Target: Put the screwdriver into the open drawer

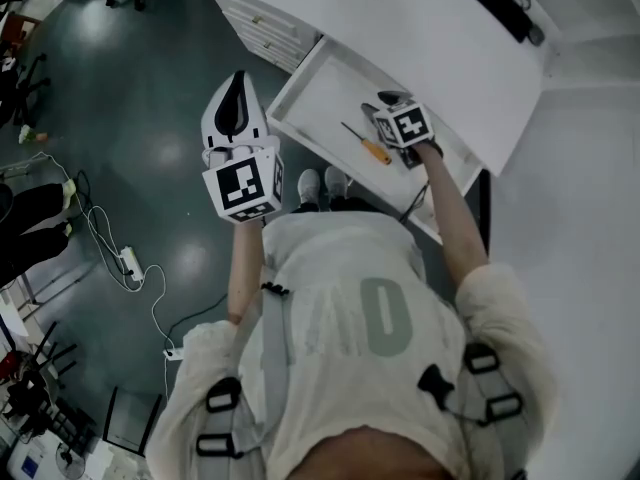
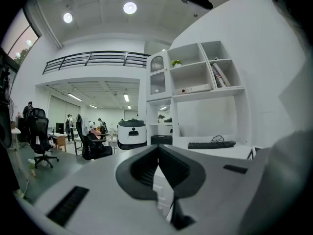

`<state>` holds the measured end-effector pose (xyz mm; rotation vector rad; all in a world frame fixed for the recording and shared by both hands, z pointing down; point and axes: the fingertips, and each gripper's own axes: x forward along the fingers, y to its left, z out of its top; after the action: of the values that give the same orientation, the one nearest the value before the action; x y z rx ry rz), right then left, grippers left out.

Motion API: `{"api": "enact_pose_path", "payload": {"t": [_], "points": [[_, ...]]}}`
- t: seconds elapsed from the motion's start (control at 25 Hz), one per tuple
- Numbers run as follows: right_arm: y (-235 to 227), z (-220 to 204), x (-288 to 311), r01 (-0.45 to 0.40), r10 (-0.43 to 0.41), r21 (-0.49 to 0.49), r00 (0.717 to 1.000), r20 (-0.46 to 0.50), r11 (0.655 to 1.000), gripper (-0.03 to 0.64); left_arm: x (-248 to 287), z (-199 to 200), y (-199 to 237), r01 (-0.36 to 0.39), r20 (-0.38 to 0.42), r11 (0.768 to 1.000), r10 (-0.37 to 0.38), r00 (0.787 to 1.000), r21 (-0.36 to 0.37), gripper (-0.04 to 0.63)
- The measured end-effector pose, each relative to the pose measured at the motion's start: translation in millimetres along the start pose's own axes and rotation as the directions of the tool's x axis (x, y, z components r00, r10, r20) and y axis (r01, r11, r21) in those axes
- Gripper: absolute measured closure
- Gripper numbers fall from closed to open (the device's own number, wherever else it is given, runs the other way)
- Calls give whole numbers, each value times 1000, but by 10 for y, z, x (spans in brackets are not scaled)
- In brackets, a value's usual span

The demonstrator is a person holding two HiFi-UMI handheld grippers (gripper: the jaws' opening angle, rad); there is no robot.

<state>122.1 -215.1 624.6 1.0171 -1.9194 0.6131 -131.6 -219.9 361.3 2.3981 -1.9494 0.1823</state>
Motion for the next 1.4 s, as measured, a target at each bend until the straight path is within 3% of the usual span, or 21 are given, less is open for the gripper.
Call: {"api": "enact_pose_path", "payload": {"t": [0.16,0.32,0.44,0.56,0.76,0.84,0.96,1.08,1.4], "points": [[43,622,-338,14,-8,-33,984,179,999,434,10,83,-51,17,21,1000,-17,1000,5,589],[175,1219,-864,49,-25,-55,925,379,997,434,2,220,-100,30,54,999,-32,998,39,589],[314,1561,-1308,67,-36,-40,846,532,997,434,-11,303,-146,43,77,997,-48,996,67,589],[478,1821,-1772,98,-45,-43,749,661,994,464,-28,371,-180,60,95,998,-61,994,14,589],[733,2116,-2442,173,-52,-65,600,798,983,537,-85,577,-202,66,138,998,-63,989,-23,589],[782,2155,-2608,200,-66,-58,561,825,978,563,-110,649,-219,69,152,997,-65,986,-23,589],[821,2122,-2764,211,-113,-1,529,841,978,609,-150,736,-238,70,169,997,-66,983,-17,589],[882,2114,-2895,227,-153,45,487,860,973,612,-184,819,-236,68,188,998,-66,980,-5,589],[956,2016,-2957,197,-162,71,496,853,978,612,-262,931,-223,64,210,998,-68,975,24,589]]}}
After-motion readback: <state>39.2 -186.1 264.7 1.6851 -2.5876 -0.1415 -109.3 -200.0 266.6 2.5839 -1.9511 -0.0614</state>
